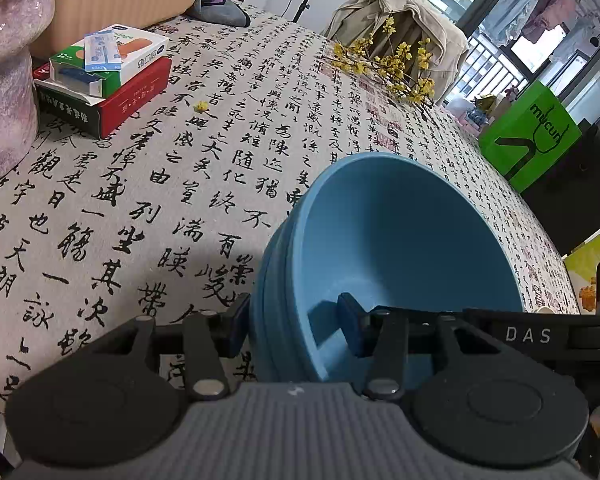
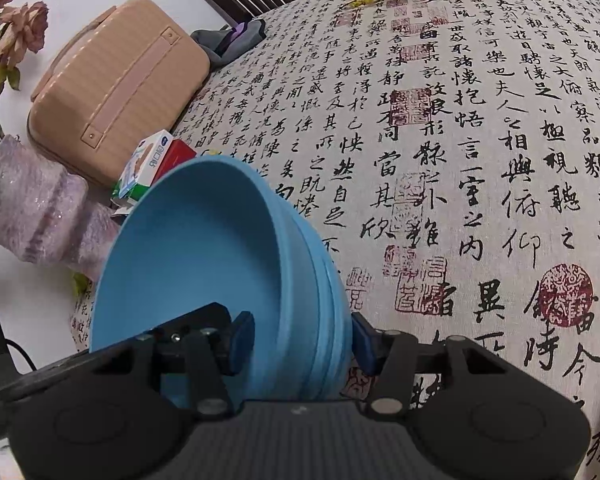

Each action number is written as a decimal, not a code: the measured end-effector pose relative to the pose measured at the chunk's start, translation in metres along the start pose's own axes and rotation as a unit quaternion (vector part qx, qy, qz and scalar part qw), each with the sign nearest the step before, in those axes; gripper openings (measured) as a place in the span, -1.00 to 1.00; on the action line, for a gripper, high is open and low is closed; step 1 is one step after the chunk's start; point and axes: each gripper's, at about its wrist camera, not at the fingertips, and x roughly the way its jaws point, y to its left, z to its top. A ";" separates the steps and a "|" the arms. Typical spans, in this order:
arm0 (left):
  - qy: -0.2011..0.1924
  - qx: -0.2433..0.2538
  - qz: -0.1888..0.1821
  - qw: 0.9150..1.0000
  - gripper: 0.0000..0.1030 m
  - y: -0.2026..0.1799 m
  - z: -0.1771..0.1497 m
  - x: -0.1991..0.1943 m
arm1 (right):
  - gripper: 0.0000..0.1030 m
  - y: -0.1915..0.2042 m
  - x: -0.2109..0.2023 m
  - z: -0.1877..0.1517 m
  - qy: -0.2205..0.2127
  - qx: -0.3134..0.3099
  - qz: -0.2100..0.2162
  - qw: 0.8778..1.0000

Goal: Organize plates and bowls
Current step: 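Lift the stacked blue bowls off the table with both grippers, then carry the bowl stack toward the cream plates by the yellow thermos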

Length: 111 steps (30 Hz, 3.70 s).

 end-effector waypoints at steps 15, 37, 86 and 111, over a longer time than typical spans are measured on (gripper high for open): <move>-0.003 -0.007 0.001 1.000 -0.08 -0.004 -0.002 -0.003 | 0.00 0.000 -0.006 -0.003 -0.003 0.003 0.001 1.000; 0.005 -0.025 -0.007 1.000 -0.06 0.001 -0.008 -0.004 | -0.01 -0.003 -0.006 -0.007 0.003 0.021 0.008 1.000; -0.030 0.028 -0.037 0.998 -0.06 -0.118 -0.028 -0.012 | 0.00 -0.073 -0.125 -0.026 -0.080 0.040 -0.005 0.996; -0.027 0.068 -0.062 0.995 -0.06 -0.193 -0.043 0.000 | 0.00 -0.133 -0.180 -0.040 -0.123 0.069 -0.013 0.990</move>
